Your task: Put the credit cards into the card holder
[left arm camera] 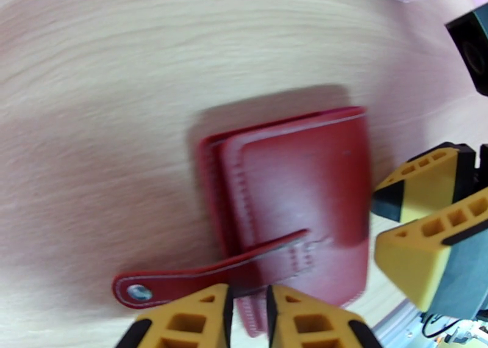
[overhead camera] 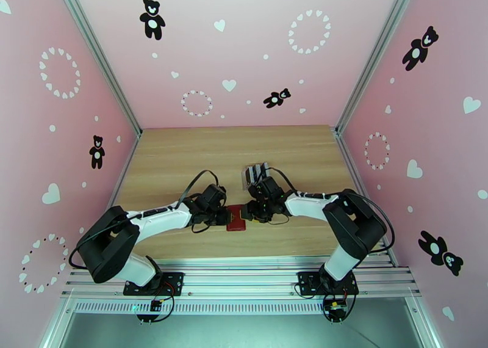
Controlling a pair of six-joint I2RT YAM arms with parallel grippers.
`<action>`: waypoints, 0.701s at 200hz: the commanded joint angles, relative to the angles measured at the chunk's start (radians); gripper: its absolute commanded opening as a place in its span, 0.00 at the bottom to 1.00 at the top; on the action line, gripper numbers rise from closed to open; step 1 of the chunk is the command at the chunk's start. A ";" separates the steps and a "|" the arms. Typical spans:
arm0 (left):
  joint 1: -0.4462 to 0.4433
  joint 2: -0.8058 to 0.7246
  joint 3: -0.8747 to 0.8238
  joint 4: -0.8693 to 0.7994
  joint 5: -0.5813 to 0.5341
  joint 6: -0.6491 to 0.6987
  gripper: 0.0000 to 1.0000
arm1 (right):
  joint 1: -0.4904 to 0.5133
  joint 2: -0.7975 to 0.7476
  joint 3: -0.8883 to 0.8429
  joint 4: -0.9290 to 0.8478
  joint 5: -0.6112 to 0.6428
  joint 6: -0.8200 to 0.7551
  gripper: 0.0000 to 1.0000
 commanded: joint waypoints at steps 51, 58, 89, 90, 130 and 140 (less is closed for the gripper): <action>0.015 0.018 -0.057 0.012 -0.022 0.010 0.24 | -0.004 0.039 -0.041 0.148 -0.059 0.059 0.48; 0.017 0.019 -0.064 0.018 -0.019 0.007 0.24 | -0.004 0.043 -0.044 0.157 -0.064 0.063 0.48; 0.018 0.026 -0.087 0.046 -0.003 -0.010 0.24 | -0.002 0.061 -0.049 0.209 -0.092 0.084 0.48; 0.017 0.026 -0.087 0.047 -0.002 -0.010 0.24 | -0.001 0.062 -0.048 0.211 -0.093 0.084 0.48; 0.017 0.040 -0.107 0.076 0.017 -0.025 0.24 | 0.006 0.064 -0.049 0.275 -0.117 0.108 0.46; 0.017 0.042 -0.109 0.082 0.020 -0.028 0.24 | 0.007 0.066 -0.047 0.285 -0.119 0.113 0.46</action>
